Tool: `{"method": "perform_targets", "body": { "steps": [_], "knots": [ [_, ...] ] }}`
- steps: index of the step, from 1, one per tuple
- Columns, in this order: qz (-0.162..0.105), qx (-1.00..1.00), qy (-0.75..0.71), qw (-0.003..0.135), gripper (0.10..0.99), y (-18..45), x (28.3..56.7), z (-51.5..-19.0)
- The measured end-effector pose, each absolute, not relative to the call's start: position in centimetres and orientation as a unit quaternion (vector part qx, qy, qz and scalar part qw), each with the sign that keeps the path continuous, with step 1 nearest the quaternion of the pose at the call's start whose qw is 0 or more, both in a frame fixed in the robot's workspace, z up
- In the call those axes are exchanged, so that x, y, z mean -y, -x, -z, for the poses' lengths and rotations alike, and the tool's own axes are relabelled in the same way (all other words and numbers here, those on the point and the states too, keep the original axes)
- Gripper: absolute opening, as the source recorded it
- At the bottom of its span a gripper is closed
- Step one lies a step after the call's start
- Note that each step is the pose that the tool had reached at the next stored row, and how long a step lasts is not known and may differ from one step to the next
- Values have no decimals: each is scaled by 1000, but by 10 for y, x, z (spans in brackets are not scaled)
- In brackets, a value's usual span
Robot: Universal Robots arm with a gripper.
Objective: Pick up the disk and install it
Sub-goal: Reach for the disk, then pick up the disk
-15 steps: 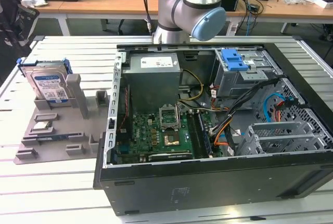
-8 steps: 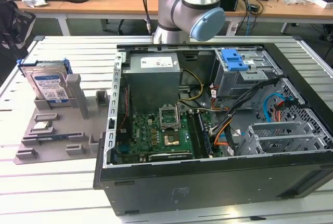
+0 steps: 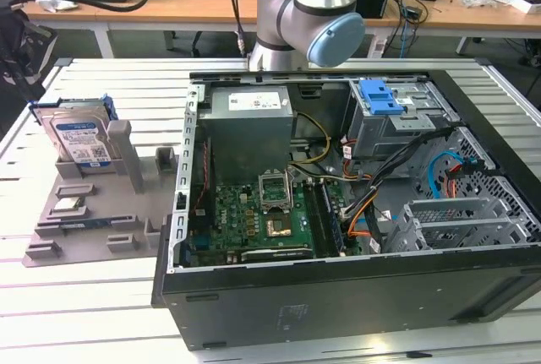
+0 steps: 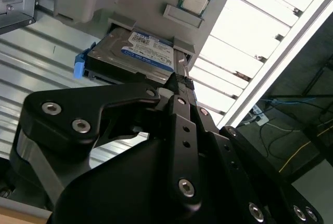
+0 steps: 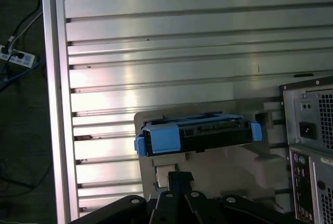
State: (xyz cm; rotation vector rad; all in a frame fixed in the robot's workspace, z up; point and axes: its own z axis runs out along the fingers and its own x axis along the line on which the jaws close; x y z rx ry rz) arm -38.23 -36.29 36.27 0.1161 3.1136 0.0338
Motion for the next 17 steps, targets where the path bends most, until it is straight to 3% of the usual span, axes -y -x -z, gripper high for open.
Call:
{"method": "perform_targets", "body": {
  "steps": [17],
  "knots": [
    [-11, -1000, -1, 12, 106, 382, 363, -362]
  ]
}}
